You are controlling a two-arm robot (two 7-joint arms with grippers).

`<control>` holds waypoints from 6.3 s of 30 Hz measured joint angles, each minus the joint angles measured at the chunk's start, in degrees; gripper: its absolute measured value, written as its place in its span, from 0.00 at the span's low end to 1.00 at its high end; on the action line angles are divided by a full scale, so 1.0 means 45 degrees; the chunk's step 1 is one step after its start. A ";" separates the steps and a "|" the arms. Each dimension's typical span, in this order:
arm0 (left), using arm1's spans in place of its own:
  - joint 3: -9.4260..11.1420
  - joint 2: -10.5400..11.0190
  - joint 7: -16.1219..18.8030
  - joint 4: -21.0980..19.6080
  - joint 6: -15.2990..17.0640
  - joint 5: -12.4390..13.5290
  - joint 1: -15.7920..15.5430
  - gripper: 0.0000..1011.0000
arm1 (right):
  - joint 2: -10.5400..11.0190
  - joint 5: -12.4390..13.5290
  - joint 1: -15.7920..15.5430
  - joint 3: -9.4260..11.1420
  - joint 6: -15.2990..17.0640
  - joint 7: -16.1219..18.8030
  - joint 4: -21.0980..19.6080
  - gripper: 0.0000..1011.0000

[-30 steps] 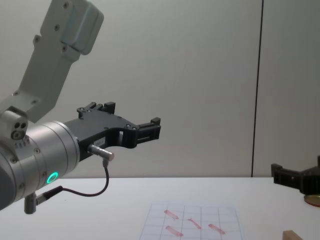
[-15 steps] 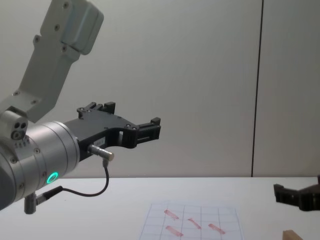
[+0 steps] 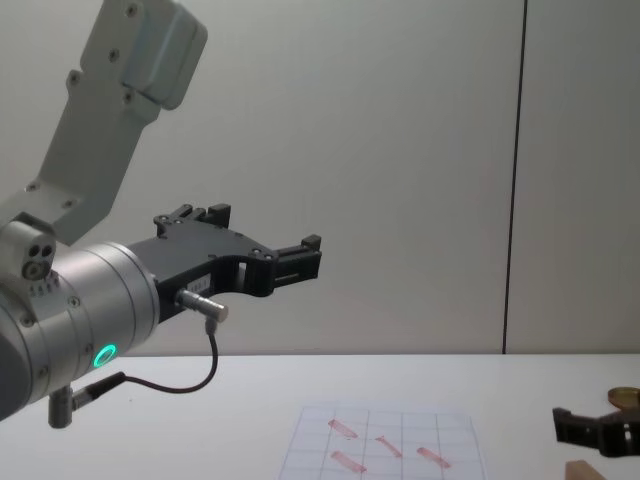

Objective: Use the one hand to pick up the stamp and affix it onto the A4 paper.

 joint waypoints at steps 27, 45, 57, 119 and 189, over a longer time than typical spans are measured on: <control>0.0000 0.0000 0.0000 0.0000 0.0000 0.0000 0.0000 0.98 | -0.0267 -0.0225 0.0271 -0.0114 0.0105 0.0305 0.1319 0.79; 0.0000 0.0000 0.0000 0.0000 0.0000 0.0000 0.0000 0.98 | -0.0363 -0.0429 0.0346 -0.0148 0.0014 0.0483 0.1761 0.23; 0.0000 0.0000 0.0000 0.0000 0.0000 0.0000 0.0000 0.98 | -0.0396 -0.0644 0.0446 -0.0122 0.0143 0.0348 0.1936 0.22; 0.0000 0.0000 0.0001 0.0000 0.0000 0.0000 0.0000 0.98 | -0.0840 -0.1270 0.0574 -0.0746 -0.0904 0.3267 0.0392 0.22; 0.0000 0.0000 0.0001 0.0000 0.0000 0.0000 0.0000 0.98 | -0.2178 -0.3248 0.2500 -0.1796 -0.2292 0.3771 0.5587 0.22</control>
